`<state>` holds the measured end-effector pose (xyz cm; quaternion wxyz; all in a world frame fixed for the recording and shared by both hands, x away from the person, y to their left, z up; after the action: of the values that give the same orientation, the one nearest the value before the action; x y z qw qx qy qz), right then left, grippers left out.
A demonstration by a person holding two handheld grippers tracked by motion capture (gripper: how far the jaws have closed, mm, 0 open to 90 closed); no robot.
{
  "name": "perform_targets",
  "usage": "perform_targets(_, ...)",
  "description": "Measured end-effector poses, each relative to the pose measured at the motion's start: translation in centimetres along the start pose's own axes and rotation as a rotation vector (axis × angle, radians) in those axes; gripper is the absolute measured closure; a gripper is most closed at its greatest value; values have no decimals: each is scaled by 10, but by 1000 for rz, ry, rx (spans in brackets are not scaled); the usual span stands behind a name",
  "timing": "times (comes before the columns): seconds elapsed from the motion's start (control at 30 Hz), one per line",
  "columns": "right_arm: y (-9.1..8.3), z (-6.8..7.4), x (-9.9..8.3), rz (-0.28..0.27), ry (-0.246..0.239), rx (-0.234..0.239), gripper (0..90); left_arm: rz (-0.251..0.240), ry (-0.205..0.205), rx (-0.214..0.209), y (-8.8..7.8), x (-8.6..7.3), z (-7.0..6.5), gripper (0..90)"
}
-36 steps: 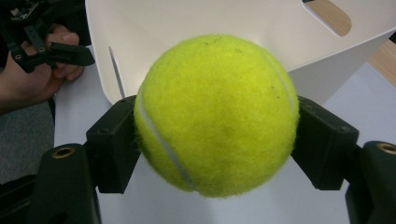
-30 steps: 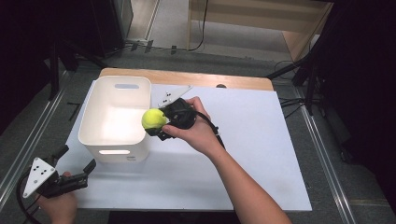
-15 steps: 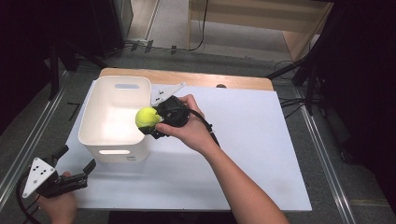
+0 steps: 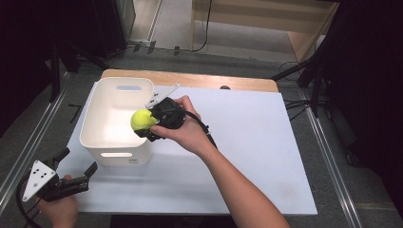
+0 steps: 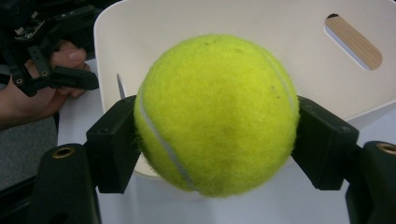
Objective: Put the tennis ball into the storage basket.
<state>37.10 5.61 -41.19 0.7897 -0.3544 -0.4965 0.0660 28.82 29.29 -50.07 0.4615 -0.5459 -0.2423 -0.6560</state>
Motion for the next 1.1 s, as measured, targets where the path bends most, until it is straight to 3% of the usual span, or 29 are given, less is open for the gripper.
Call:
perform_targets(0.37, 14, 3, 2, 10, -25, 4, 234, -2, -3, -1, -1, 0, 0, 0)
perform_targets(0.9, 27, 2, -1, 26, -22, -8, 227, -3, -5, 1, 0, 0, 1, 0)
perform_targets(1.1, 26, 4, 0, 12, -26, -18, 153, -1, -2, 0, 0, 0, 1, 0)
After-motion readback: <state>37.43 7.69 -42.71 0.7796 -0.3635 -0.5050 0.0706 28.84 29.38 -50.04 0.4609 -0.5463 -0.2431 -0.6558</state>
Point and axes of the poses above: each handheld gripper's, and its own axes: y roughly forward along the jaws, x roughly out of its top, z roughly to its left, the point moved 8 cm from there along y, roughly forward along the jaws, and after that the axes turned 15 degrees about y, right-handed, at the moved point
